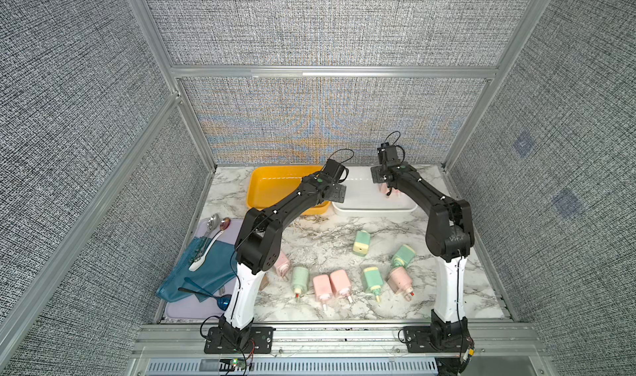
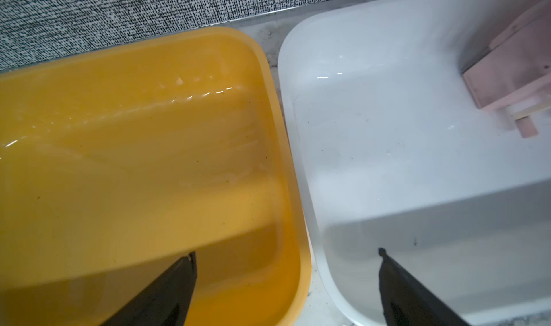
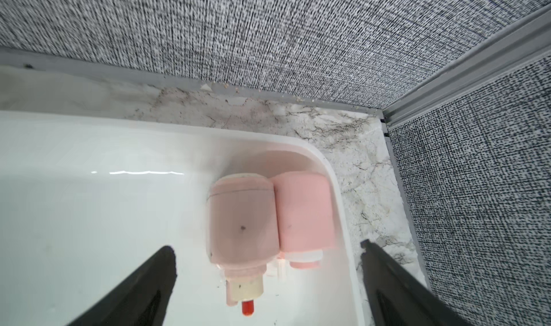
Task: Place the pencil sharpeners by color into the storage box
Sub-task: Place the pencil sharpener in the storage box, then pick up the pencil sharpener from the center of the board.
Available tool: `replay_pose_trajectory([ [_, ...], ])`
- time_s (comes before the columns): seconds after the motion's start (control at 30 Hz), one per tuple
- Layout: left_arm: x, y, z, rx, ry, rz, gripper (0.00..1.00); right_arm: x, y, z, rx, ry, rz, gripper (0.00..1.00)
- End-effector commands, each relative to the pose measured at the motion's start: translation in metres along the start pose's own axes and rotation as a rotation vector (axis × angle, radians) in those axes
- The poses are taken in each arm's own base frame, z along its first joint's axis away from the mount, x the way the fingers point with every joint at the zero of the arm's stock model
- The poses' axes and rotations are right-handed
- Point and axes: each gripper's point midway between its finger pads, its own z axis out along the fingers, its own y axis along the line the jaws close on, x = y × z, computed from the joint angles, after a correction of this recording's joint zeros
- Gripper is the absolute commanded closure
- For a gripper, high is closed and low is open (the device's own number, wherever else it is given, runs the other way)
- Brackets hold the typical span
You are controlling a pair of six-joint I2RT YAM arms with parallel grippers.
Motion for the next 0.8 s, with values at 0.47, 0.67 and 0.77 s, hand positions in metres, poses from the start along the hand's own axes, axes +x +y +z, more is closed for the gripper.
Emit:
replay_pose_trajectory([
  [0.47,0.013,-0.05,-0.096,0.391,-0.198,0.321,0.01,-0.035,-0.04,-0.189,-0.281,-0.549,0.378,0.01],
  [0.67,0.043,-0.083,-0.141,0.645,-0.218,0.422,0.01,-0.006,-0.05,-0.224,-0.354,-0.538,0.428,0.01],
  [0.77,0.064,-0.098,-0.165,0.746,-0.213,0.507,0.01,0.007,-0.052,-0.246,-0.405,-0.55,0.411,0.01],
])
